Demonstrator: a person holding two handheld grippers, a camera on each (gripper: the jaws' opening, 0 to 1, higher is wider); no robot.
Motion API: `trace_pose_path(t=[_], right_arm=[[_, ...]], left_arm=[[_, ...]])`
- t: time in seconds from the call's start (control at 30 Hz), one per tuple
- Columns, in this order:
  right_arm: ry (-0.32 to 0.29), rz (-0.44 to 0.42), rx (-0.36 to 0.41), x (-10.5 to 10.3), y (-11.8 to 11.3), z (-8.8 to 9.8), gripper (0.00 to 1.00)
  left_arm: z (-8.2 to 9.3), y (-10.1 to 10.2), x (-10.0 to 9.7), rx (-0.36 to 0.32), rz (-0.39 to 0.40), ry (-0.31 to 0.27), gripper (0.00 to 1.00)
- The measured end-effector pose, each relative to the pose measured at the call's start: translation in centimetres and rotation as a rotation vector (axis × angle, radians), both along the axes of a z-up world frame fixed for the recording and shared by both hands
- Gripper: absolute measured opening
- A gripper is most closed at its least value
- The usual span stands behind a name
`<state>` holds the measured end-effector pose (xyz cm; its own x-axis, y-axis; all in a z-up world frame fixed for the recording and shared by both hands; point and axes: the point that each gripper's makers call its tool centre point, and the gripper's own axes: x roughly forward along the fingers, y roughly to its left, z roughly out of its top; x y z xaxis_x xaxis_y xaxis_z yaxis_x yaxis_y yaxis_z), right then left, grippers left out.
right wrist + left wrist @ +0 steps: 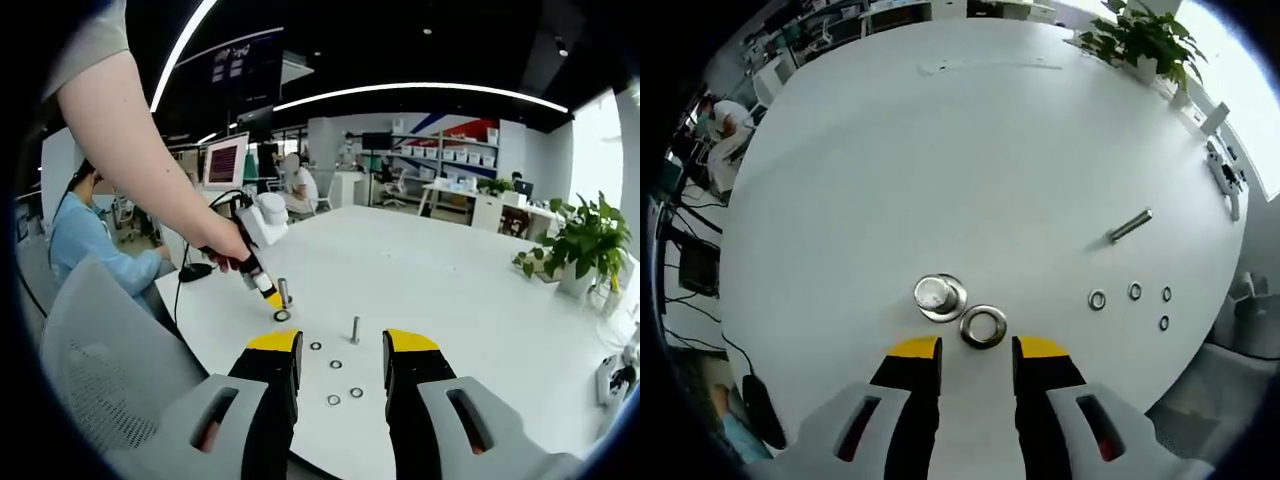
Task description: Place the washer onto the threaded stud by aligning its center hole with the stud, sliding it down to the base, and recovering from edge contact or off-axis alignment until the washer reaches the visible bottom stop.
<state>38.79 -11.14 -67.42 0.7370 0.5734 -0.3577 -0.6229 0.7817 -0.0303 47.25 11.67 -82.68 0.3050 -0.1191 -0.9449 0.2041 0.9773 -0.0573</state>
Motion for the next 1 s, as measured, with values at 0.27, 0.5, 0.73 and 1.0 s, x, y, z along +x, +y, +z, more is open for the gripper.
trace_pose_path(t=[0.27, 0.5, 0.73, 1.0], right_arm=[[0.001, 0.0, 0.0, 0.0, 0.0, 0.0, 0.34], [0.003, 0.001, 0.002, 0.0, 0.0, -0.1, 0.34], [0.005, 0.001, 0.003, 0.0, 0.0, -0.1, 0.34], [0.008, 0.004, 0.002, 0.0, 0.0, -0.2, 0.34]], left_arm=[[-0.7, -0.4, 0.0, 0.001, 0.036, 0.021, 0.27], [-1.1, -0.6, 0.4, 0.01, 0.049, 0.022, 0.27], [-1.9, -0.7, 0.4, 0.023, 0.064, 0.042, 0.27], [-2.6, -0.6, 0.5, 0.044, 0.061, 0.061, 0.27]])
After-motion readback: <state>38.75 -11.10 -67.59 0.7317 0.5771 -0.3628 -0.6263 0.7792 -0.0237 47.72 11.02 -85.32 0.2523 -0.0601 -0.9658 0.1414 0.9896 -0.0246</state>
